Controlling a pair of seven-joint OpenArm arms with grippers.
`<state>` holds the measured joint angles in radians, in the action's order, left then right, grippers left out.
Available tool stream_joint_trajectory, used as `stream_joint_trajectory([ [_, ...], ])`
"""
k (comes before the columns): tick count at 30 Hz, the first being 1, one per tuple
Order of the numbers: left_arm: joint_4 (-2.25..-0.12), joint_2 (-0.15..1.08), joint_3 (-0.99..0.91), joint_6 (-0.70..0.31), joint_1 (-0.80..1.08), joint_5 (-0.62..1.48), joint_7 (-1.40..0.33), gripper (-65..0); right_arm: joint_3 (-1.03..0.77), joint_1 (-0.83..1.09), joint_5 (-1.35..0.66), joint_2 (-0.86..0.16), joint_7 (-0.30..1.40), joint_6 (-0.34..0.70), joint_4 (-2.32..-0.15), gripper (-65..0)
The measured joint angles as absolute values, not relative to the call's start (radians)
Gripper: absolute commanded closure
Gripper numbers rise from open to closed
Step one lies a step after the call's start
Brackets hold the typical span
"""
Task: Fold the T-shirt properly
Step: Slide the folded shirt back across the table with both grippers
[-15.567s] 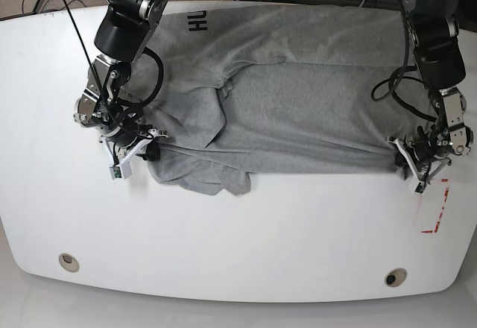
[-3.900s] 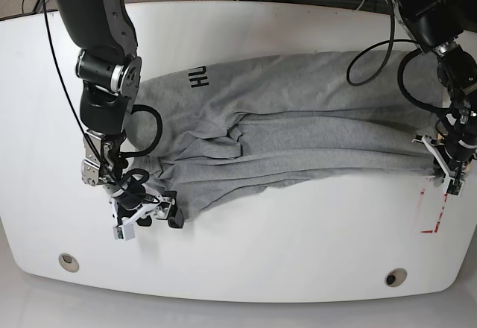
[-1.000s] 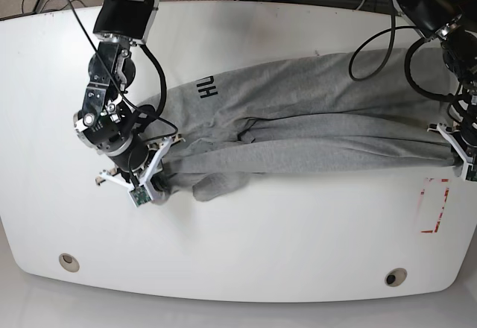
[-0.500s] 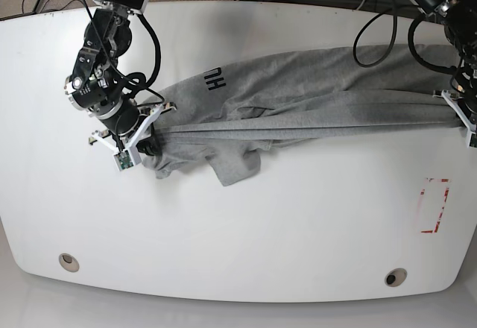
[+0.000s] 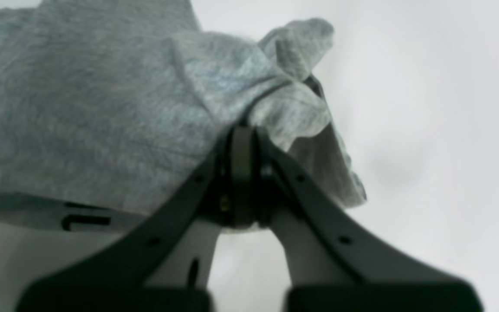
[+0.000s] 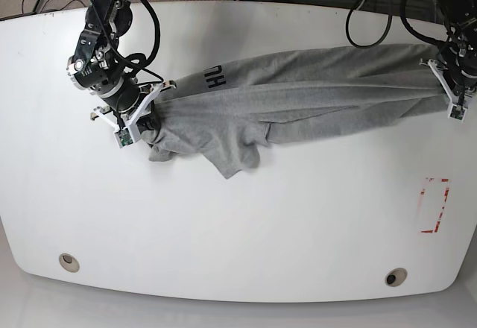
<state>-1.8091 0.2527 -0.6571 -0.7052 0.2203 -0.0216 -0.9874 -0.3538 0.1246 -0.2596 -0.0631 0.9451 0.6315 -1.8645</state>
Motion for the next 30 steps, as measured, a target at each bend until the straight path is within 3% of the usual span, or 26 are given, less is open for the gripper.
stream_joint_trajectory([
  [5,-1.808,0.255,-0.638,-0.705,0.234,-0.026,-0.990,-26.9,-0.354,0.136,-0.259,-0.062,0.945,0.628,-1.864,-34.1],
  [8,-1.808,0.256,-0.638,-0.704,0.233,-0.026,-0.987,-35.7,-0.354,0.143,-0.260,-0.061,0.943,0.628,-1.866,-43.3],
  [10,-1.808,0.256,-0.638,-0.704,0.233,-0.027,-0.987,-36.4,-0.354,0.150,-0.260,-0.061,0.945,0.628,-1.873,-45.7],
  [24,-1.852,0.256,-0.632,-0.704,0.180,-0.022,-0.974,-33.9,-0.317,0.091,-0.265,0.045,0.942,0.629,-1.956,-45.2],
  [27,-1.829,0.257,-0.632,-0.704,0.174,-0.023,-0.977,-33.9,-0.290,0.074,-0.267,0.052,0.926,0.632,-1.910,-39.3],
  [30,-1.780,0.255,-0.632,-0.704,0.163,-0.034,-0.982,-33.9,-0.274,0.061,-0.264,0.052,0.906,0.632,-1.841,-28.5],
])
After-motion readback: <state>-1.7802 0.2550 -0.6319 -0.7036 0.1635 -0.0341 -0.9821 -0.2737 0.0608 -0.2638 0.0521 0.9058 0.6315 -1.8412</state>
